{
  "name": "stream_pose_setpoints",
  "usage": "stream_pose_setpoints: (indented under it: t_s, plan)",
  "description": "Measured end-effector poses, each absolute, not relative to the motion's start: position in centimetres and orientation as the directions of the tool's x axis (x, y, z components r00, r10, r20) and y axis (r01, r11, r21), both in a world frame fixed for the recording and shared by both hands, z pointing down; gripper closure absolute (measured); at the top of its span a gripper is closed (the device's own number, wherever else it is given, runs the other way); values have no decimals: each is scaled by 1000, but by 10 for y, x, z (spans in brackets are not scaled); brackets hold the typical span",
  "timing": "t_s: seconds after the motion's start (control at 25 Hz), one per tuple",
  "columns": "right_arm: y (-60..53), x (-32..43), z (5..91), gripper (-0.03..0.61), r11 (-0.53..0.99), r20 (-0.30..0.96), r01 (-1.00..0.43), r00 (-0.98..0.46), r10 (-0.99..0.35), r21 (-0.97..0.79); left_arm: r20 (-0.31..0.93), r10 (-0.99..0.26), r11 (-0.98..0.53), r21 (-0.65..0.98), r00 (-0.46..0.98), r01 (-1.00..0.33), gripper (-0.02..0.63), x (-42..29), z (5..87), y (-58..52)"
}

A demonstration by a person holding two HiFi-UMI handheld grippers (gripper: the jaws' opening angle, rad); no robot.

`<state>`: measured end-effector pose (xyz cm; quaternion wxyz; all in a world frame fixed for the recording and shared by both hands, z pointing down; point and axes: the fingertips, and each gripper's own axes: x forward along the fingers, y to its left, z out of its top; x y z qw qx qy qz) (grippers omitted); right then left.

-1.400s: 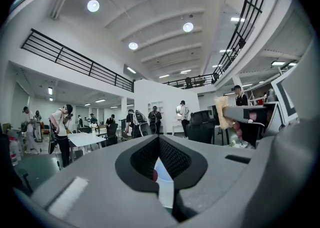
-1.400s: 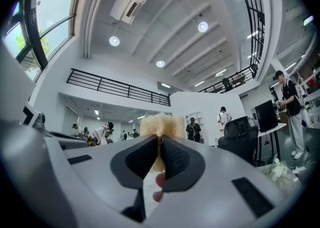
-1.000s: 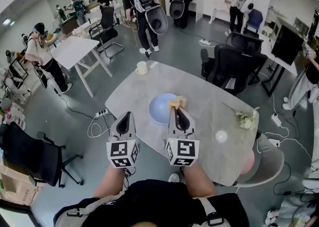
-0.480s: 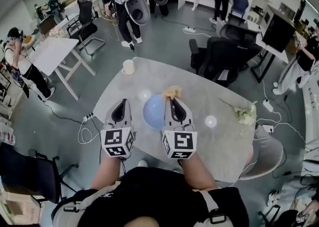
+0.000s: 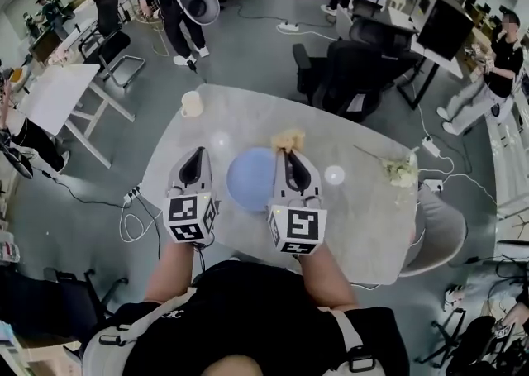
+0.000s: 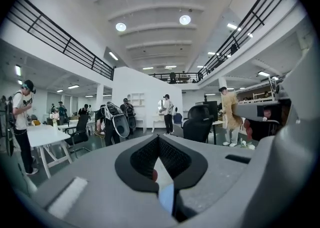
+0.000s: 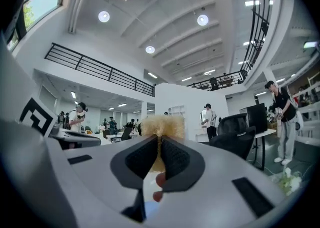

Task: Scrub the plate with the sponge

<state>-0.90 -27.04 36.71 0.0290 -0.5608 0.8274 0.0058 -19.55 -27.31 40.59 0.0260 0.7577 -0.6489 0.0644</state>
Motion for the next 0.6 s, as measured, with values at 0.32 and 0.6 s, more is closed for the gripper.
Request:
stream_pose_setpoints:
  t_s: [0.32, 0.6]
  plan:
    - [-273, 9, 380, 557, 271, -23, -962, -272, -962, 16, 231, -942, -256, -22, 245, -966, 589, -183, 453, -302]
    - [-272, 21, 384, 557, 209, -6, -978, -209, -978, 18, 440, -854, -298, 19, 276, -954, 566, -181, 547, -315]
